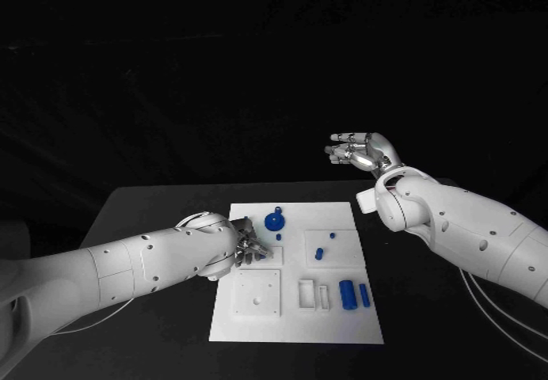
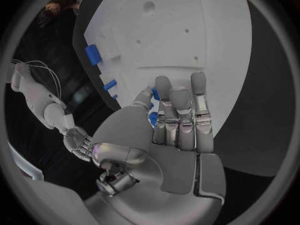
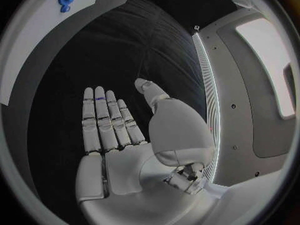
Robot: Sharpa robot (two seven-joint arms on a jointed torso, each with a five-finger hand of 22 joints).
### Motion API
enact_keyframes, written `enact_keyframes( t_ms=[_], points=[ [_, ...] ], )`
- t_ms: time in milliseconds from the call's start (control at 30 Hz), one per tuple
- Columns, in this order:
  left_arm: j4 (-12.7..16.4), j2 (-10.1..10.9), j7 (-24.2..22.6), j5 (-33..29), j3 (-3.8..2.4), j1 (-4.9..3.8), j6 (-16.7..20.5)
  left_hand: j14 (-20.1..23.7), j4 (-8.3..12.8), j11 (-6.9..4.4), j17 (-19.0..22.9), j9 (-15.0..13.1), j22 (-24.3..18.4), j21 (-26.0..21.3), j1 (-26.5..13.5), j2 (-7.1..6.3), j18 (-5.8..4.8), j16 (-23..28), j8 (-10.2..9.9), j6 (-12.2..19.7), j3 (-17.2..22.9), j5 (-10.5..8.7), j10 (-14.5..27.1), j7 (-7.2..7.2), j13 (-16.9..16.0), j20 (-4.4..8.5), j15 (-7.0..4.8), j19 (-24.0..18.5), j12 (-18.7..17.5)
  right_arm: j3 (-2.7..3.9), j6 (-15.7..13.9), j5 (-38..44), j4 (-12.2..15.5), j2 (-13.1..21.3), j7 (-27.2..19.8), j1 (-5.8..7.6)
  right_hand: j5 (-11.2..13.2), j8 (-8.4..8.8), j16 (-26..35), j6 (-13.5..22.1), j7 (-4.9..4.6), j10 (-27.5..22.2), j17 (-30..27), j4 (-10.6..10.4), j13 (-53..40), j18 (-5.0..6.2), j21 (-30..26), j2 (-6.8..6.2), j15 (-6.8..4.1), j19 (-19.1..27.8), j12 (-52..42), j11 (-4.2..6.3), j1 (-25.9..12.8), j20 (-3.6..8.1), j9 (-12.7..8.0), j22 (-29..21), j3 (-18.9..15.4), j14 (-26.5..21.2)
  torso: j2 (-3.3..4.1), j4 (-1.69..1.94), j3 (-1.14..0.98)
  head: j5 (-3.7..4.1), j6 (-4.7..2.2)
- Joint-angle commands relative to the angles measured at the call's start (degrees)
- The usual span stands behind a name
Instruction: Assemble the parts on the task board
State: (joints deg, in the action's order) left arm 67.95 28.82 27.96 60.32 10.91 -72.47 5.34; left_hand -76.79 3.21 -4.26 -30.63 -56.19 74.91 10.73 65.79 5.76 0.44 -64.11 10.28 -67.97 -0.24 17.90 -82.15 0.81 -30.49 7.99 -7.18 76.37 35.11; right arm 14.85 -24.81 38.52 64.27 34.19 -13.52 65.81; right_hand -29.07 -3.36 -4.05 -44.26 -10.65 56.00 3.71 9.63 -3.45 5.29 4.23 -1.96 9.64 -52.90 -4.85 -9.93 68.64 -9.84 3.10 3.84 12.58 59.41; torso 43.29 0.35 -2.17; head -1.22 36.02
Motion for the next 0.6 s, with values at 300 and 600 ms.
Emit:
enact_keyframes(
  t_ms=[300,600],
  points=[
    [0.1,-0.3,0.5,0.2,0.13,0.29,0.4,1.1,-1.4,-0.27,0.6,0.8,0.9,-0.8,-0.5,-2.23,-0.44,-0.2,0.5,0.0,-3.2,-7.3,2.1,0.63,-0.1,-0.27,0.22,-0.6,1.0,0.03,0.9,-0.1,0.0,0.1,-0.3,-0.2,0.4,0.35,0.3,0.5,-0.15,-0.5,-0.1,-0.1,0.1,0.71,-0.2,0.63,0.03,0.4,-0.4,-0.13,0.2,0.1,-0.1,-0.1,-0.6,-0.6,-0.01,0.03,-0.01,0.06,0.04],
    [0.1,0.0,0.8,0.2,0.13,0.29,0.3,1.6,-8.2,-0.1,0.8,-0.1,0.9,-1.2,-4.0,-8.73,-0.44,-0.5,1.3,0.1,-2.1,-15.14,2.2,0.31,0.3,-0.26,0.26,-0.7,1.0,0.03,0.8,-0.1,0.0,0.1,-0.3,-0.34,0.5,0.36,0.3,0.6,-0.15,-0.6,-0.1,-0.2,0.1,0.72,-0.2,0.73,0.03,0.5,-0.5,-0.12,0.3,0.08,-0.1,-0.1,-0.8,-0.6,-0.07,-0.03,-0.02,-0.03,0.09]
  ],
)
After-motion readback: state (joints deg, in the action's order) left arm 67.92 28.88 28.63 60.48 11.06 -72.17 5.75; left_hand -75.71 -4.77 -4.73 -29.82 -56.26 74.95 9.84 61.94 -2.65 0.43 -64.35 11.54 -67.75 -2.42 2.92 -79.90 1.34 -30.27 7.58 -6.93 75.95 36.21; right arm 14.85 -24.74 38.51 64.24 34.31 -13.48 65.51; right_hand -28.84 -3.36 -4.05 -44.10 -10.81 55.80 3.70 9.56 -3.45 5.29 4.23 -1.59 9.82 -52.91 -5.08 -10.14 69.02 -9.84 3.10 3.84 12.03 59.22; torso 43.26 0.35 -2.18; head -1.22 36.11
